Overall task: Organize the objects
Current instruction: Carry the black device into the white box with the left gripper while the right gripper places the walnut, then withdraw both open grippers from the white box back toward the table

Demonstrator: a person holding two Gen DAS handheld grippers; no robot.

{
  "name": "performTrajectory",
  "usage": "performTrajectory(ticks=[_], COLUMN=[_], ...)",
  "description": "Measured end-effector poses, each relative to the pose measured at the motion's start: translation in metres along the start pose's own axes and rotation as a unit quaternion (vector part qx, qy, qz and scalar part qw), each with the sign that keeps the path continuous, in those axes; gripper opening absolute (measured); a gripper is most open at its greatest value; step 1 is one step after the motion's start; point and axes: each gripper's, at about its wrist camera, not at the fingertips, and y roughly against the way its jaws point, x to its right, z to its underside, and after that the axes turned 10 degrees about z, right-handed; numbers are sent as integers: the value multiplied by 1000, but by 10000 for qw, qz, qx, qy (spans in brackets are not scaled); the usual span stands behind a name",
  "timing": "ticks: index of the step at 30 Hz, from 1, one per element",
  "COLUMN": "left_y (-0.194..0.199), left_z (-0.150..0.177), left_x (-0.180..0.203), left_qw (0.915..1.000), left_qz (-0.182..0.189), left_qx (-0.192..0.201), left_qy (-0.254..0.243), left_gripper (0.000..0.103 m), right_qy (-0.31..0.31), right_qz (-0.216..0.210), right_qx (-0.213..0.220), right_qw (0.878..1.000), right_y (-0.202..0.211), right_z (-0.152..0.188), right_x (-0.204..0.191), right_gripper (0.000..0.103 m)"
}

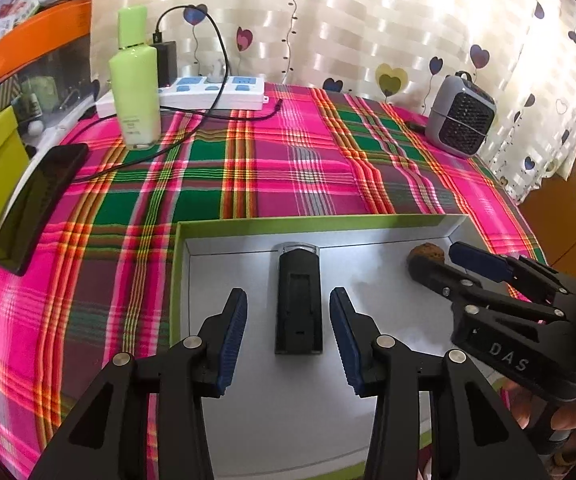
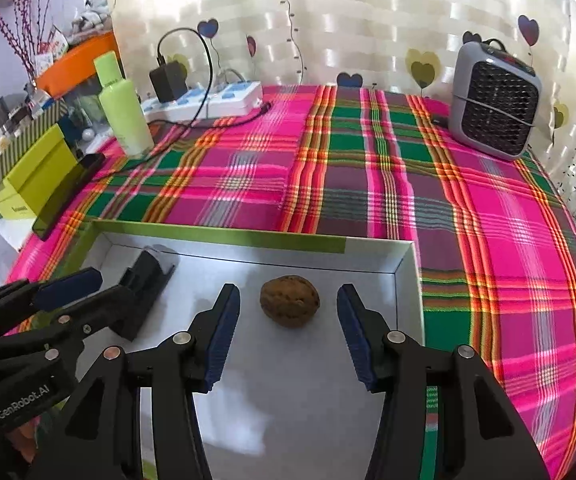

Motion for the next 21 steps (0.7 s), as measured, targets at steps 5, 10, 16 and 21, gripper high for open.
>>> performTrajectory(ticks=[5, 10, 16, 21], left_y=[13, 29, 52, 70], left_z=[8, 18, 36, 50], left_x=[4, 10, 15, 17], left_qw=[10000, 9998, 9991, 9981], left_qz=[-22, -44, -32, -43], left_qx=[92, 210, 421, 596], left_qy=[-7, -59, -92, -131], left_gripper=[42, 42, 42, 42], right_qy=[-105, -190, -103, -117], right_qz=[0, 4, 78, 72], right_qx=[131, 209, 384, 509], right_qw=[9999, 9996, 9992, 9986], right_y=[18, 36, 58, 76], right_z=[6, 17, 34, 49], right_x=[1, 1, -2, -1], right_gripper=[52, 52, 52, 52])
